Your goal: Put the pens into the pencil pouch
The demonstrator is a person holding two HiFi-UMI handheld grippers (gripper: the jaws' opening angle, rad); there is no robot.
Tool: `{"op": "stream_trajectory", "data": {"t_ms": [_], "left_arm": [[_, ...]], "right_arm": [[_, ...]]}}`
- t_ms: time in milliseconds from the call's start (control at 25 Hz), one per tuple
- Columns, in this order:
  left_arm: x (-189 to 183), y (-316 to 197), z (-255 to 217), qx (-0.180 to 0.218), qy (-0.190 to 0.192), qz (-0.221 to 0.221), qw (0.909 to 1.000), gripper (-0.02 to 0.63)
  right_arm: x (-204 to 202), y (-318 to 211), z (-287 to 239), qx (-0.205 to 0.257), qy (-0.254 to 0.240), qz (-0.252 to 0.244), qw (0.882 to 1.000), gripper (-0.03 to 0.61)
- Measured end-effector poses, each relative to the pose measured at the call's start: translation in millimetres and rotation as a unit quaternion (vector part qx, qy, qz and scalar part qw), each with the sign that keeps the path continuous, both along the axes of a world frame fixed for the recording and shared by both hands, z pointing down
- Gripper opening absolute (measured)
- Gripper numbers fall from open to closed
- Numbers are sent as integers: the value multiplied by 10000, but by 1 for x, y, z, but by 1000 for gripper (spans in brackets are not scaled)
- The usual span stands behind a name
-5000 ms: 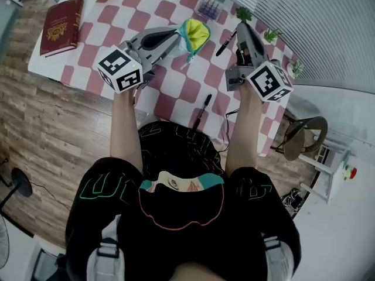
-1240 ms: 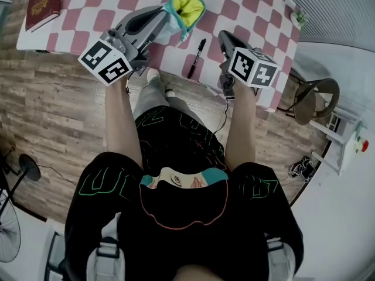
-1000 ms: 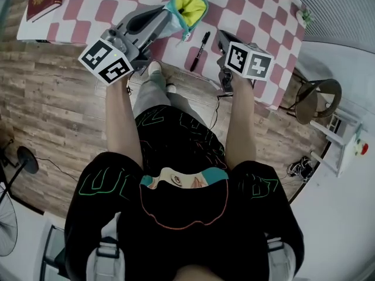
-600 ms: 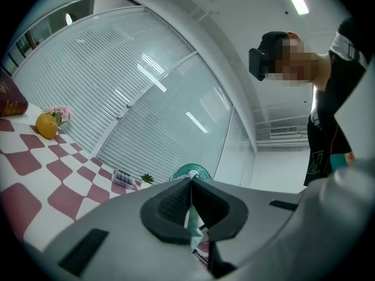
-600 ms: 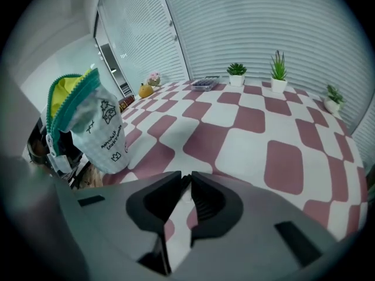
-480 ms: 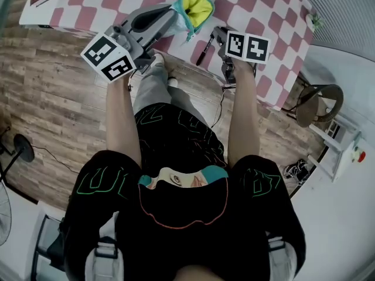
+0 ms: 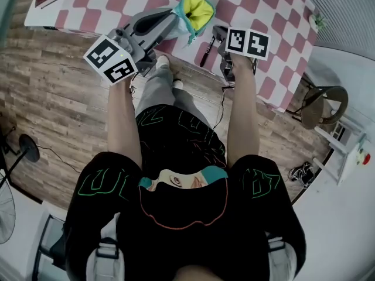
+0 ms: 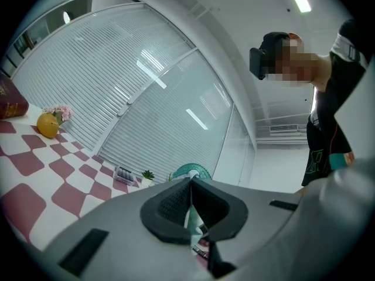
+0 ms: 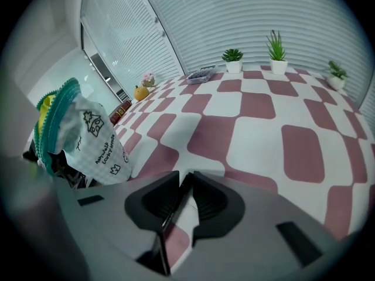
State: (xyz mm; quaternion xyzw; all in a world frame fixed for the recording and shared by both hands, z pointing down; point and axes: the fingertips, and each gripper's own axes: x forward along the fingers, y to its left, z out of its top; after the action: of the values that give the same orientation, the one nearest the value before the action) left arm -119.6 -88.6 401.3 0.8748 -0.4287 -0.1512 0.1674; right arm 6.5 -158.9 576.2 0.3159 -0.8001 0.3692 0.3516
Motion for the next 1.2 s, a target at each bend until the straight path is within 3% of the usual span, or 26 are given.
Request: {"op": "stream_trajectory", "data": {"t_ms": [160,320,640,1200], "left_arm": [[3,2,0,-48,-56,55,10000,2],[7,3,-1,-77,-93,109,9999,2],[11,3,-3,-78,-149,203,9997,2],[48,0,-23,129,-221,539,9982,2]], "right_arm": [[-5,3,1,-21,-150,89,9998,46],[-2,3,-6,80,-315,260,9991,46],[8,-2,-44,613,-968,649,9913,46],[55,-3,-116,1695,-1737,1245,9621,46]]}}
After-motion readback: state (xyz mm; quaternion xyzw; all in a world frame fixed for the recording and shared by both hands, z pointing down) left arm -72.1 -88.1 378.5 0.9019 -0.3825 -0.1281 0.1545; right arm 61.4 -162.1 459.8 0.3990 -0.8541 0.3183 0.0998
